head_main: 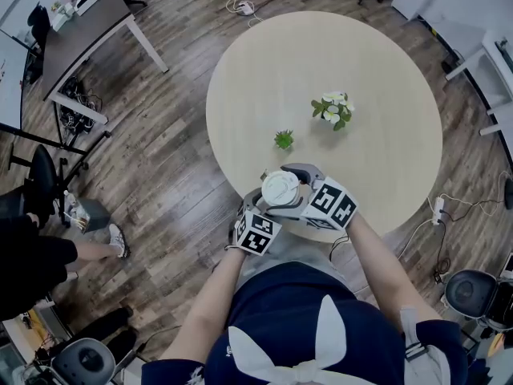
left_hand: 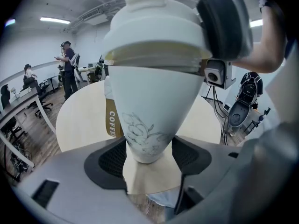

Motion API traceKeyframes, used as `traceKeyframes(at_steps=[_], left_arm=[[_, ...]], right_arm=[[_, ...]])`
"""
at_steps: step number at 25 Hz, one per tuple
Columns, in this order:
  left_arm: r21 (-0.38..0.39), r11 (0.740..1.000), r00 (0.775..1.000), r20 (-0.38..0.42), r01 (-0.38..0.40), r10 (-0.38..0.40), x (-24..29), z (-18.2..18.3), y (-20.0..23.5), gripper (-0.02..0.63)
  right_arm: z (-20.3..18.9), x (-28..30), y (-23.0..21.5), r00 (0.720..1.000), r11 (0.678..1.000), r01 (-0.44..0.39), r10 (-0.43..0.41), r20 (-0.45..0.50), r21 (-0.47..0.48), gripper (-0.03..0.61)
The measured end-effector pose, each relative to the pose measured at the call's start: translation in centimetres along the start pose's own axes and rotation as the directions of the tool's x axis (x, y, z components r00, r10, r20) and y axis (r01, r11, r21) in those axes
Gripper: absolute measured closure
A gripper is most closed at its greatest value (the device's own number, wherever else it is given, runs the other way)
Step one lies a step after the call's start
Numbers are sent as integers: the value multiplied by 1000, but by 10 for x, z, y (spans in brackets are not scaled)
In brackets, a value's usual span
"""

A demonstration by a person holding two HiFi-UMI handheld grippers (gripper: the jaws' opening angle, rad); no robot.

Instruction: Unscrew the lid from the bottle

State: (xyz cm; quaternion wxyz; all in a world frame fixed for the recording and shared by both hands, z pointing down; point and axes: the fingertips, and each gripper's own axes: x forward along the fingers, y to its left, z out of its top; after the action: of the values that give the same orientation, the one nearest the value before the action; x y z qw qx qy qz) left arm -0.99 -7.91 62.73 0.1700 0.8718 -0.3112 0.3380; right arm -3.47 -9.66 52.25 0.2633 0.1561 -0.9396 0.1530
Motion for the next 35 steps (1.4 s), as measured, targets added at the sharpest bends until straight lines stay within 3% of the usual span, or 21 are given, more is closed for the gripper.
traceKeyframes(at_steps=[21, 35], left_arm=[[-5, 1000, 1000, -5, -9, 9, 2, -2, 0, 299], [-4, 1000, 1000, -11, -16, 16, 2, 0, 1, 300]], right_arm=[[14, -17, -8, 992, 995, 60, -68, 109, 75, 124], [36, -41, -12, 966, 985, 71, -107, 234, 159, 124]])
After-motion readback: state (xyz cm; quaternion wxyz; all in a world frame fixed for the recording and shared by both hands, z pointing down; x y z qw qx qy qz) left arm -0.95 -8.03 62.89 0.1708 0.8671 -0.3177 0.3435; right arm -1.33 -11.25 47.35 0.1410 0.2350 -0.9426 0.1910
